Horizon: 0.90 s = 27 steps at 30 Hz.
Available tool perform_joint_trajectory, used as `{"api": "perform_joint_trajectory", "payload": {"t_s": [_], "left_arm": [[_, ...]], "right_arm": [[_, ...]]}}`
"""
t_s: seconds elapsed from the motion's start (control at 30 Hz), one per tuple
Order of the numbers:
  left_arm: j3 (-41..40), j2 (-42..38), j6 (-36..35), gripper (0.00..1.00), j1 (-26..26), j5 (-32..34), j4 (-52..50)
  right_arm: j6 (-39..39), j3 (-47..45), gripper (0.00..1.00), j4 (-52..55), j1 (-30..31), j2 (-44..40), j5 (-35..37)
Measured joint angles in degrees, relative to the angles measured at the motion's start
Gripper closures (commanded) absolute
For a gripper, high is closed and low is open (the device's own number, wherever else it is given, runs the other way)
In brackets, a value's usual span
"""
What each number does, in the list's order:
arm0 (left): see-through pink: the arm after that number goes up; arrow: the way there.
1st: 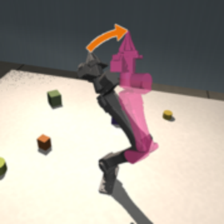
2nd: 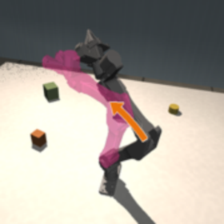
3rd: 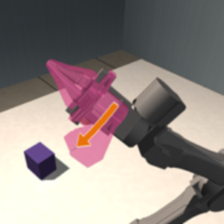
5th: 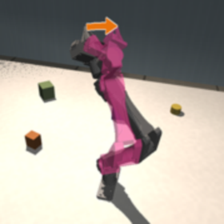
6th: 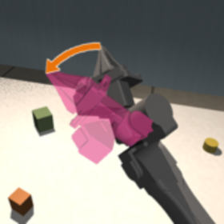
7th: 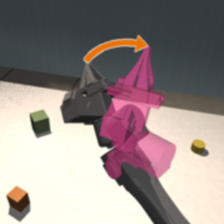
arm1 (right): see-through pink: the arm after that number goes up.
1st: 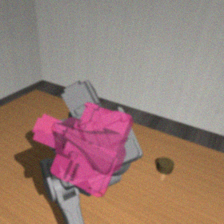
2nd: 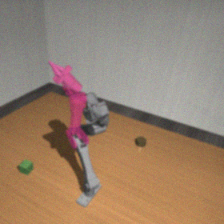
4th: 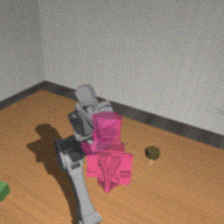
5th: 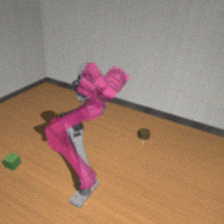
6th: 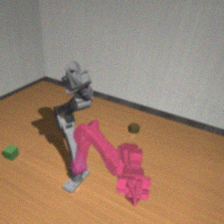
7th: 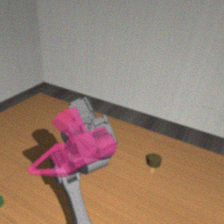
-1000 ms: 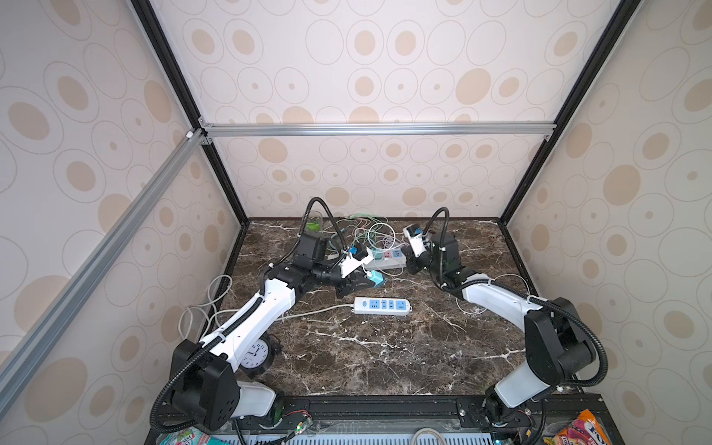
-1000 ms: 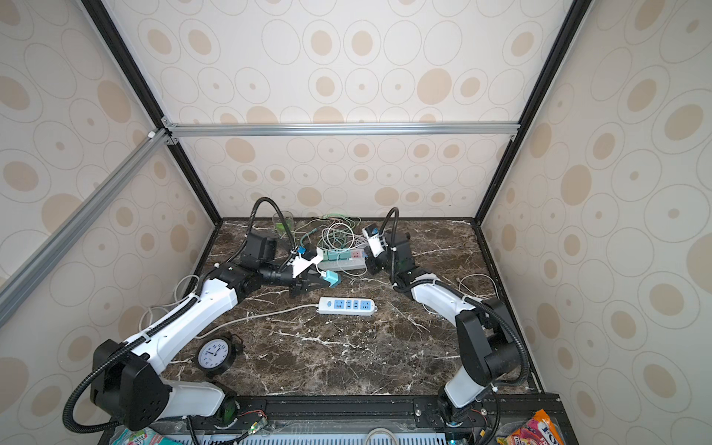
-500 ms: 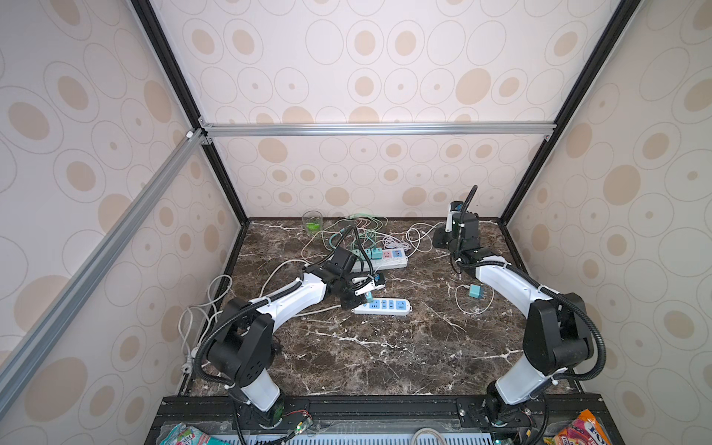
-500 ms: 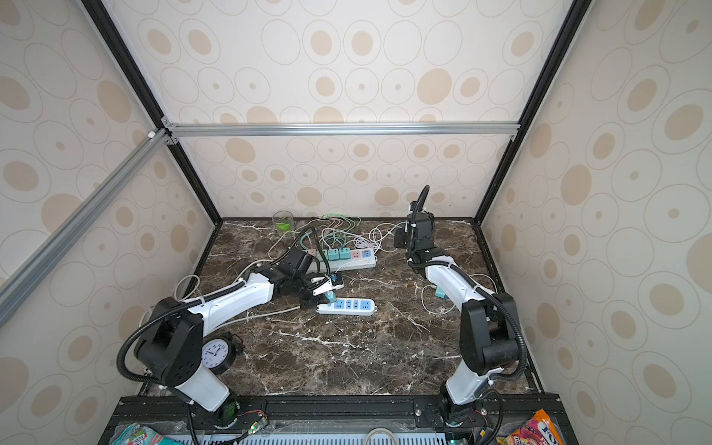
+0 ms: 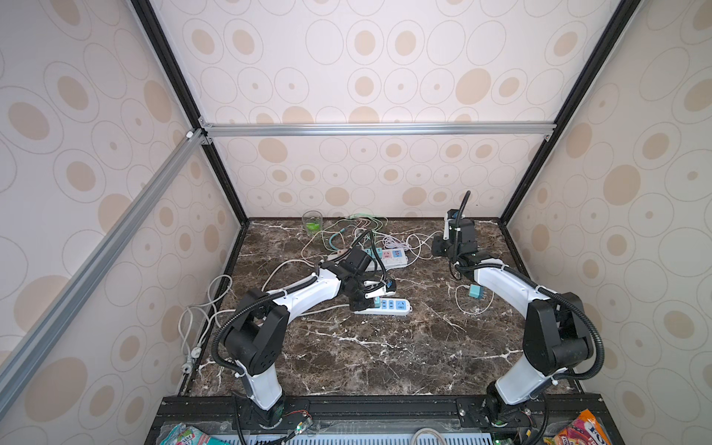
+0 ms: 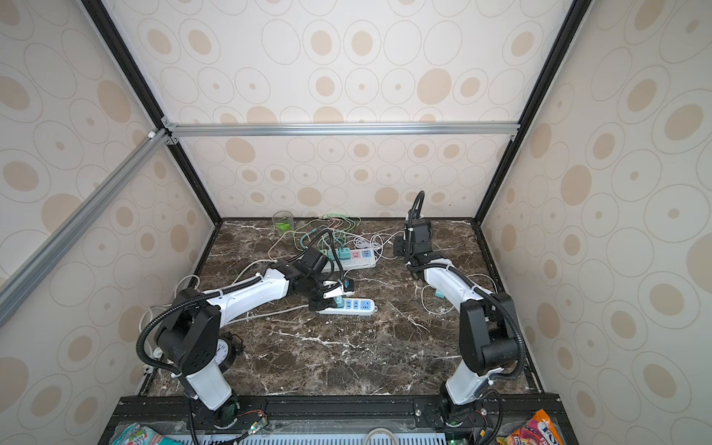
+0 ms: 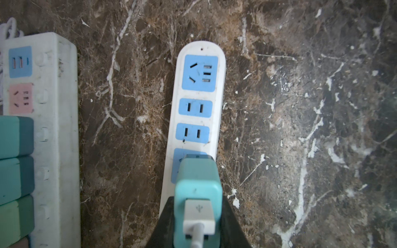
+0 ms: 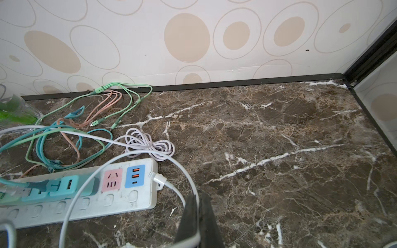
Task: Insert plugs into power strip
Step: Insert the plug into the socket.
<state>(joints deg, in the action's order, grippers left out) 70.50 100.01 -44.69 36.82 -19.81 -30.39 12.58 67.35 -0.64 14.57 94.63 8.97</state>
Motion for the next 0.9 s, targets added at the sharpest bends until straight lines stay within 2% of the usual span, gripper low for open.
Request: {"api": "perform_joint_trajectory", "payload": {"t_s": [0.47, 0.9], "left_arm": [[3.69, 3.48, -1.99, 1.00, 0.87, 3.39, -2.64], [5.70, 6.75, -4.87, 1.00, 0.76, 3.08, -3.80]], "right_arm": [[-0.04, -0.63, 1.00, 1.40, 0.00, 0.00, -0.42], [-0.42, -0.79, 1.00, 2.03, 0.00, 0.00, -1.95]]}}
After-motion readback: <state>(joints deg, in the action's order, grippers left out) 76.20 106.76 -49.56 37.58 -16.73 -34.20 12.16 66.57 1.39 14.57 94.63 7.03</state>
